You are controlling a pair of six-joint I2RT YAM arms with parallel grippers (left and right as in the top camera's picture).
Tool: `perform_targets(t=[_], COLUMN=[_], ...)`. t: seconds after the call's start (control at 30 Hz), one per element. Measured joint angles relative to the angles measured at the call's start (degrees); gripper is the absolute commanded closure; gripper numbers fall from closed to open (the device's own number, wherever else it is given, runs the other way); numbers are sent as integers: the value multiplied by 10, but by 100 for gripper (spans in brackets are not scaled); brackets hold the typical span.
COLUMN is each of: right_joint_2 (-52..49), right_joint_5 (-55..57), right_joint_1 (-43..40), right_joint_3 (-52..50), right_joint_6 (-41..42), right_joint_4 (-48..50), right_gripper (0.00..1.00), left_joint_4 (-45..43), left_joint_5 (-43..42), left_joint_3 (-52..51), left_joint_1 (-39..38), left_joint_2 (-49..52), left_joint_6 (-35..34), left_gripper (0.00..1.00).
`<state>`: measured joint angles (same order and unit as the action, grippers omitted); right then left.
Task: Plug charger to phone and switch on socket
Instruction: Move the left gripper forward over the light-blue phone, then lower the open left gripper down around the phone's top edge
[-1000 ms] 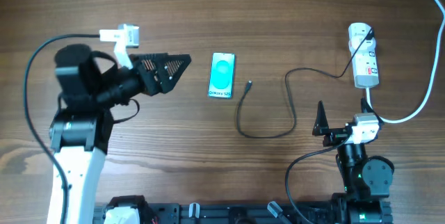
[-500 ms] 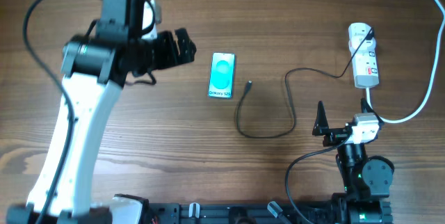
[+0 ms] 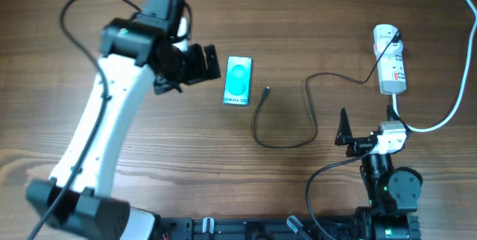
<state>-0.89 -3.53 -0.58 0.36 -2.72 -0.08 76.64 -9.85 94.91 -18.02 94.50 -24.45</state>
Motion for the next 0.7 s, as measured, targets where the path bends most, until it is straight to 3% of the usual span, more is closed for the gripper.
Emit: perform_targets(t=[0.33, 0.7], right_joint_2=[0, 0], right_joint_5=[0, 0], right_joint_1=[0, 0], right_joint_3=[0, 0], right_joint_6=[0, 0], right_joint_4=[0, 0], right_gripper=[0, 0], left_joint_4=[-60, -135], left_joint_5=[38, 49], left_joint_3=[0, 0], left_joint_1=[-46, -48], left_joint_2=[148, 165], left_joint_6=[-10, -12], left_gripper=[0, 0])
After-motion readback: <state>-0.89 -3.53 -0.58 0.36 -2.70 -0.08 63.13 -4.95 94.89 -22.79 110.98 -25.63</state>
